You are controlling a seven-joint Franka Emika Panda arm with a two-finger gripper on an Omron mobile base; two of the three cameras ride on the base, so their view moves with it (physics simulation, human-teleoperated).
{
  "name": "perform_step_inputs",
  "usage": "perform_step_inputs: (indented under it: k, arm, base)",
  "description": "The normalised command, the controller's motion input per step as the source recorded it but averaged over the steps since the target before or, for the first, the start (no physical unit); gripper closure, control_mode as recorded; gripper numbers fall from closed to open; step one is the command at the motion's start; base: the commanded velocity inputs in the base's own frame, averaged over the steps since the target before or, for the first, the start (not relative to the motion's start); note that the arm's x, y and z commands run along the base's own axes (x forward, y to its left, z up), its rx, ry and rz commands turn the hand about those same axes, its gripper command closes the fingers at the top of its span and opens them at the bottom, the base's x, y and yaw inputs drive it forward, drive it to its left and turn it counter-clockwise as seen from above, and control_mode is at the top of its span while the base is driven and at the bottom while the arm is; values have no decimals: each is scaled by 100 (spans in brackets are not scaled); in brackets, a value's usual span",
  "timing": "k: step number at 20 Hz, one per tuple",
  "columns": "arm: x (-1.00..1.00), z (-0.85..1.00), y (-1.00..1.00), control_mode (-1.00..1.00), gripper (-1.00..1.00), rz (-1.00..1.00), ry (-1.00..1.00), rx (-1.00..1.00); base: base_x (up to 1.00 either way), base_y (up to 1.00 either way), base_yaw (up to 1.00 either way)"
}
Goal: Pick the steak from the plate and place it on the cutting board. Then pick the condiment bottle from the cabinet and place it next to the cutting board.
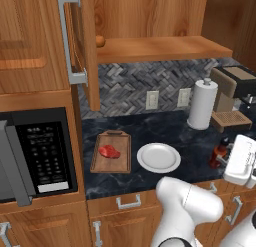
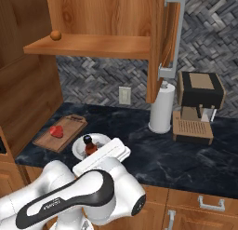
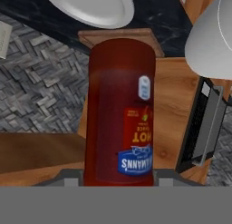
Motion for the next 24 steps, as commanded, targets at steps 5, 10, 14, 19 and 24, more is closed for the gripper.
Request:
perform_step_inputs:
  k: [5,10,14,19,24]
  arm:
    - [1,-20,0,-100,100,0,0,0]
    - [18,-19,0,-100,100,0,0,0]
    - [25,-14,0,-100,100,0,0,0]
    - [31,-13,0,-100,100,0,0,0]
    - [29,-10,-11,-100,100,0,0,0]
  base:
    - [0,0,0]
    - [0,0,0]
    - [0,0,0]
    - [0,0,0]
    - [0,0,0]
